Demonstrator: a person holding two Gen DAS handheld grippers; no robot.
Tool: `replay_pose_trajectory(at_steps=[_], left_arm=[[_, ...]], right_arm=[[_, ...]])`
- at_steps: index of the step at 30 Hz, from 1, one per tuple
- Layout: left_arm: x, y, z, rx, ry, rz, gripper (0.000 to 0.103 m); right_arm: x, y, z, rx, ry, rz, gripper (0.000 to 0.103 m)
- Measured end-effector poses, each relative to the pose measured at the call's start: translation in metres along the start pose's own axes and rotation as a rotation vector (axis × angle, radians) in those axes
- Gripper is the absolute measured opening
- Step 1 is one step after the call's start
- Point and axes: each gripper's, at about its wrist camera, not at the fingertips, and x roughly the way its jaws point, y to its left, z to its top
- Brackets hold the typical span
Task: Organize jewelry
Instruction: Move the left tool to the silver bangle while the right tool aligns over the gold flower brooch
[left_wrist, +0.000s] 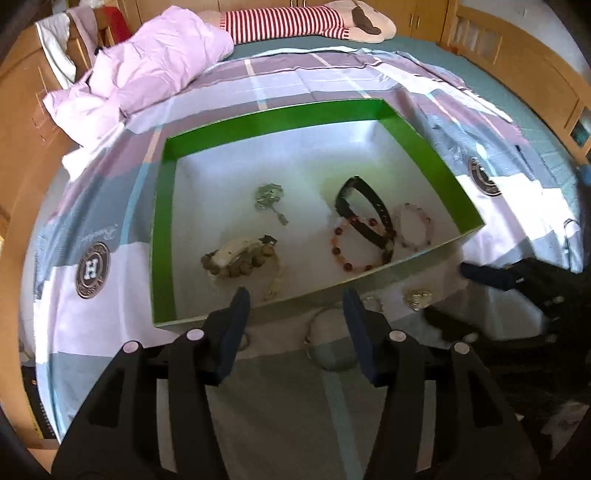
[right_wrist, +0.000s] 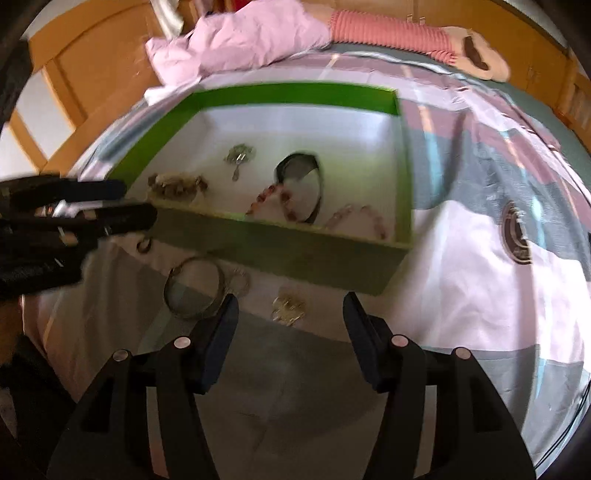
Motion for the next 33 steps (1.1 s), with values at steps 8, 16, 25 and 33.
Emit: replay_pose_trajectory(at_steps=[8, 16, 25, 33], left_arm=[[0.012, -0.006, -0.013, -0.001, 0.146, -0.136, 0.053], [0.038, -0.005, -0.022, -0.021, 0.181, -0.091, 0.065], [0.064, -0.009, -0.028, -0.009, 0.204, -0.050, 0.073], [0.071, 0.000, -0.028, -0.033, 0.220, -0.039, 0.076]], right_arm=[[0.026, 0.007, -0.008, -0.049, 0.015, -0.037, 0.029], [0.025, 0.002, -0.007, -0.019, 0.047, -0.029, 0.026], [0.025, 0.003, -0.006, -0.013, 0.063, -0.040, 0.026], [0.025, 0.005, -0.007, -0.027, 0.069, -0.054, 0.027]])
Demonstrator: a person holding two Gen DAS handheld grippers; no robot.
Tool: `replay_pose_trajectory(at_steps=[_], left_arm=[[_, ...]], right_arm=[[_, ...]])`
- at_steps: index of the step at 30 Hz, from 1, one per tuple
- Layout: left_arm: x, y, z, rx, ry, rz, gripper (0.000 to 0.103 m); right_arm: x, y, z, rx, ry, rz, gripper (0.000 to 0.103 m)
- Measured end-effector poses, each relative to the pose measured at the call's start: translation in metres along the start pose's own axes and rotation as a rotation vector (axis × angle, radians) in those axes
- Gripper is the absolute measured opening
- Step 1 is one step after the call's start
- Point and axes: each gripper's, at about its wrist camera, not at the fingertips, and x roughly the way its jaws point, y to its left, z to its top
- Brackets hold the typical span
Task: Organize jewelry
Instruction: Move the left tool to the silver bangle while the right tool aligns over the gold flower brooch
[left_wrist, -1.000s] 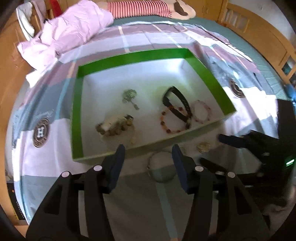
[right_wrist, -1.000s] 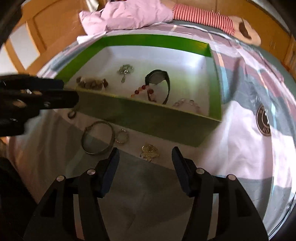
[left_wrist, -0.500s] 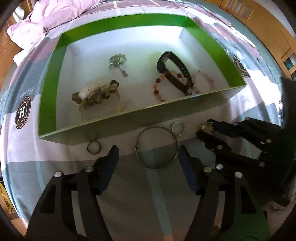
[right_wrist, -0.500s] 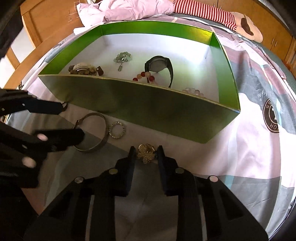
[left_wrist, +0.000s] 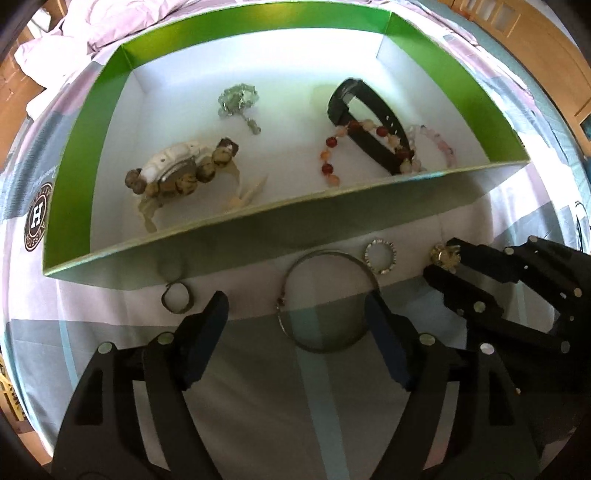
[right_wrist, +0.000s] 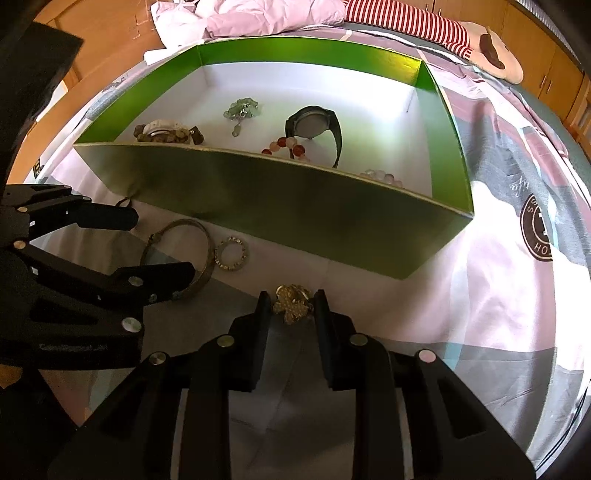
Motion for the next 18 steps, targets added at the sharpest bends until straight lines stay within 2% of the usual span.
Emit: replay_pose_trajectory(at_steps=[9, 18], left_arm=[[0.0007, 0.0023, 0.0000, 0.005, 0.002, 0.015, 0.076], [0.0069, -0.0046, -0.0002, 0.008, 0.001, 0.031, 0.076]], right_arm=[[0.0027, 0.0001, 0.0029, 0.005, 0.005, 0.001, 0.029], [0.0025, -0.0014, 0.0041, 0.010, 0.000, -0.020, 0.035]])
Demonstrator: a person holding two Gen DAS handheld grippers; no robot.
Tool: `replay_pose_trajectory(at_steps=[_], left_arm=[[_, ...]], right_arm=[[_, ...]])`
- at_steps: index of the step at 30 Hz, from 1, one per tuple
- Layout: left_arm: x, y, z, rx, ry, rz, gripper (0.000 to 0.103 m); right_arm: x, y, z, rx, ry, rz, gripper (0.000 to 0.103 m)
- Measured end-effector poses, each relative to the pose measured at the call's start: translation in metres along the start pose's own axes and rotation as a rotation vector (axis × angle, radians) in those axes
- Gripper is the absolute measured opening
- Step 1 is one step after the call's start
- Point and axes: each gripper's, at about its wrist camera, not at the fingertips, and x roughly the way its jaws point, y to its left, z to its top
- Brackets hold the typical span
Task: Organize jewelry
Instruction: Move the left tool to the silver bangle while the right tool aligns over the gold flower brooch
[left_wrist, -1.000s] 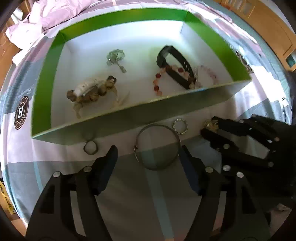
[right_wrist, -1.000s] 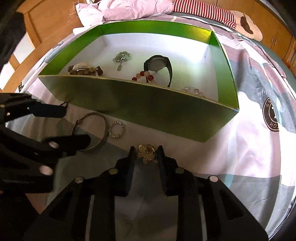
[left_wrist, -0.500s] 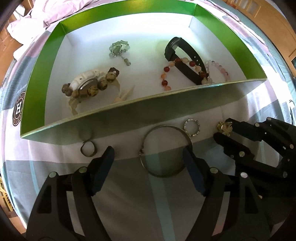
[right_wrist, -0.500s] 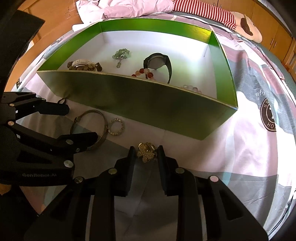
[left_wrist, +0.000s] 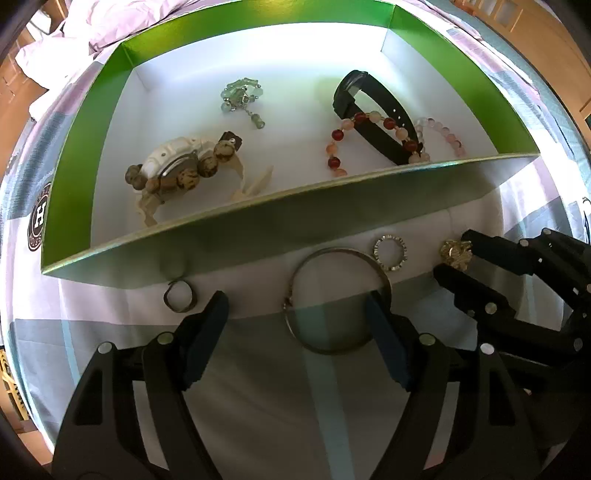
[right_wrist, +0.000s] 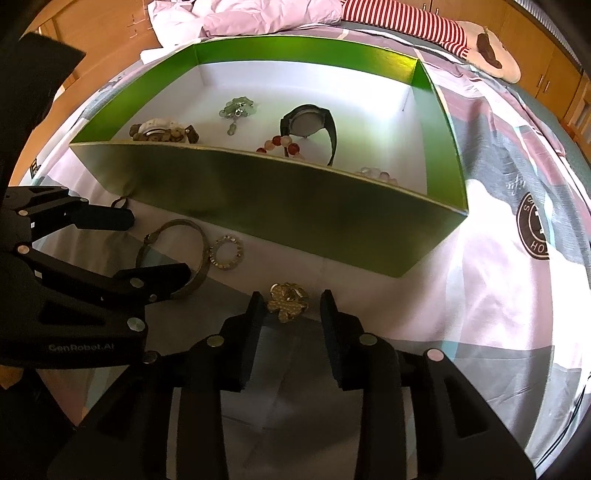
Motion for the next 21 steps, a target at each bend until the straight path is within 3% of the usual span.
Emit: replay_pose_trajectory(at_steps=[6, 10, 21], left_arm=[[-0.002, -0.009, -0.003, 0.019, -0.005, 0.016, 0.076], [-0.001, -0.012, -0.004, 0.028, -0.008, 0.020, 0.076], [-0.004, -0.021, -0.007, 0.065, -0.023, 0.030, 0.069]], right_arm=[[-0.001, -0.004, 0.001, 0.014, -0.017, -0.024, 0.035], [-0.005, -0.002, 0.001, 0.003, -0.031, -0.019, 0.026], [-0.001, -0.006, 0.004, 0.025, -0.001, -0.005, 0.026]])
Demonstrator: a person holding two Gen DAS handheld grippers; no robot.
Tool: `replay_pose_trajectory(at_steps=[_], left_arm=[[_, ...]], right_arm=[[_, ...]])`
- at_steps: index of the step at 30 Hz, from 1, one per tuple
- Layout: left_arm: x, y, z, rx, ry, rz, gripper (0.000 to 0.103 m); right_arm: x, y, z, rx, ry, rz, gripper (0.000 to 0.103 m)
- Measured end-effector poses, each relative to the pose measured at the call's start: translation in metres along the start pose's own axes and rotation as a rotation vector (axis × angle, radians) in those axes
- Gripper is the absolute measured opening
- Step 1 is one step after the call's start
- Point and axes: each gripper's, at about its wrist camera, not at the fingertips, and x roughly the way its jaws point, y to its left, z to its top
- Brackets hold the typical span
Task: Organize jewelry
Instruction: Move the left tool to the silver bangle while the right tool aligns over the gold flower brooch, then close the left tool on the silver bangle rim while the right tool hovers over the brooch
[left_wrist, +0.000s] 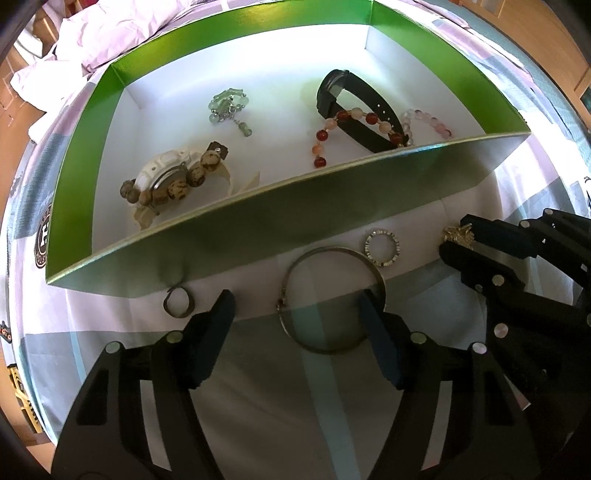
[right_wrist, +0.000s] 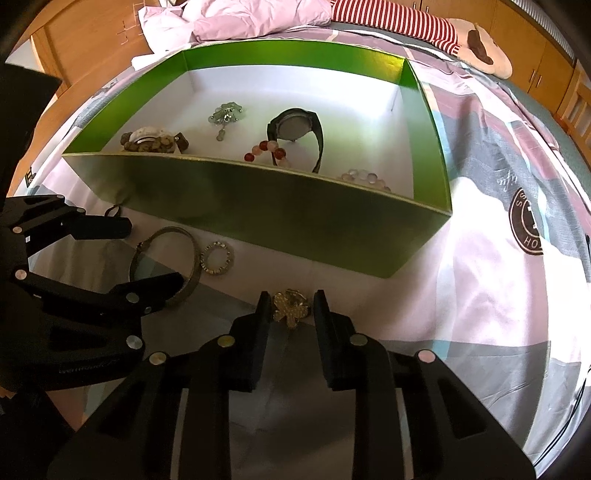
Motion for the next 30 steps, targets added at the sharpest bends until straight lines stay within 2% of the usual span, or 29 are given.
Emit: replay_pose_trajectory(at_steps=[6, 8, 14, 22, 25, 28, 30], left_arm=[[0.0002, 0.0030, -0.0002, -0.006, 0.003, -0.006, 0.069], [-0.0002, 0.0040, 0.0000, -0.006, 0.004, -0.007, 0.069], [-0.0005, 0.0038, -0.0010, -0.011, 0.005, -0.006, 0.071], [0.0017, 0.0087, -0.0023, -0.008, 0.003, -0.003, 0.071], [0.0014, 0.0070, -0.0026, -0.004, 0.003, -0.002, 0.070], [0.0003, 0.0049, -0.0034, 0.010, 0.000, -0.011, 0.062], [-0.0023, 0.0026, -0.0048, 0.021, 0.002, -0.022, 0.046]], right_arm=[[-0.0003, -0.0013, -0.0005, 0.009, 0.003, 0.007, 0.028], [-0.0008, -0.0018, -0.0009, 0.014, 0.000, 0.008, 0.037], [-0.0009, -0.0048, -0.0002, 0.031, -0.006, 0.004, 0.040], [-0.0004, -0.0032, -0.0020, 0.020, -0.027, -0.014, 0.039], [-0.0009, -0.0003, -0.0028, 0.007, -0.025, 0.002, 0.027], [-0.0006, 0.0021, -0.0026, -0.006, -0.016, 0.008, 0.023], [-0.0008, 0.0015, -0.0010, -0.005, -0.005, 0.013, 0.023]])
